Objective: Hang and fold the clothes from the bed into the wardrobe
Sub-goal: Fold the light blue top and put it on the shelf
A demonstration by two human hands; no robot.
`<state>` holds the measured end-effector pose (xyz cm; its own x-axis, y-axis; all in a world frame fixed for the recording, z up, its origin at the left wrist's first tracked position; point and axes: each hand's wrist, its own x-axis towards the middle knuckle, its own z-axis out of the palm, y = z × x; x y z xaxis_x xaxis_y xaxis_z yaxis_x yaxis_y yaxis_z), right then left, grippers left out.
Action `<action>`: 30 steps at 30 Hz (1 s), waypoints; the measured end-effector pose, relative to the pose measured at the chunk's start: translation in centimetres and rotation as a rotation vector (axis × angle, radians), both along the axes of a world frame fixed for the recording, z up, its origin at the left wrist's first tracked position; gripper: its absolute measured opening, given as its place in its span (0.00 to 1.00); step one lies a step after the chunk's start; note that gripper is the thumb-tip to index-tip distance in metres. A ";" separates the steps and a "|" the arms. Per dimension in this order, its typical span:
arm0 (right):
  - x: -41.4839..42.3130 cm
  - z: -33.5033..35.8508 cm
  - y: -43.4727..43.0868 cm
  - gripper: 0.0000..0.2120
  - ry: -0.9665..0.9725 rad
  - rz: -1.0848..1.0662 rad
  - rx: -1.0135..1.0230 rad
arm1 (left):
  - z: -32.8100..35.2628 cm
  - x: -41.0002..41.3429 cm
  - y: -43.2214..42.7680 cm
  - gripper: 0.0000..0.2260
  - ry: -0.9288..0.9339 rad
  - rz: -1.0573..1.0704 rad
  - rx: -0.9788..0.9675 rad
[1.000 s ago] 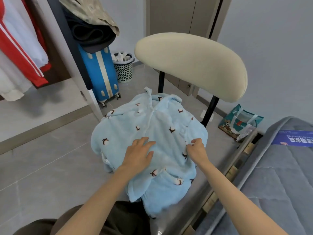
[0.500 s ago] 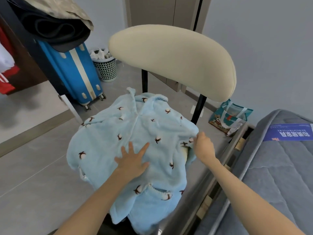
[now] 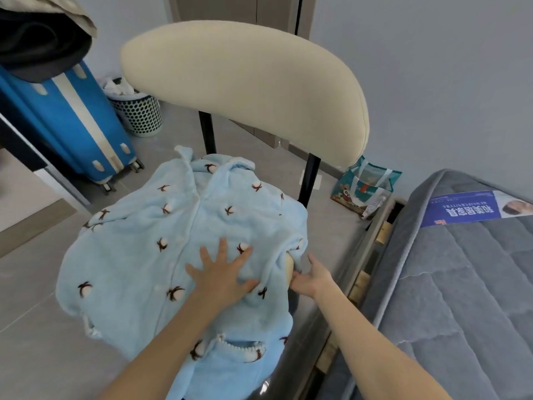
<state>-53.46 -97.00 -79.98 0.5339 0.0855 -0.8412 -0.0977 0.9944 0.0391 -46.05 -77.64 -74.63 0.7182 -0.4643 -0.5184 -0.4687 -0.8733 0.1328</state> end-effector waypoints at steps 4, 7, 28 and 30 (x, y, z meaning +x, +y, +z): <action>0.8 1.2 -1.4 0.14 0.033 -0.222 -0.254 | 0.2 0.2 0.1 0.36 0.033 -0.007 -0.004; -0.2 2.5 -2.8 0.19 -0.136 -0.372 -0.234 | 0.3 0.1 0.1 0.36 0.026 -0.011 0.009; -11.0 15.4 -13.1 0.11 0.109 -0.738 -1.294 | 2.9 -0.5 -0.3 0.26 0.038 0.005 -0.183; -12.4 16.5 -13.7 0.12 0.109 -0.742 -1.321 | 4.0 -0.9 -1.3 0.23 0.042 -0.019 -0.304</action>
<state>-65.84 -110.68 -63.50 0.0478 -0.9898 -0.1345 0.3695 0.1426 -0.9182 -46.92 -78.97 -70.65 0.6884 -0.6159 -0.3830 -0.4735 -0.7817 0.4059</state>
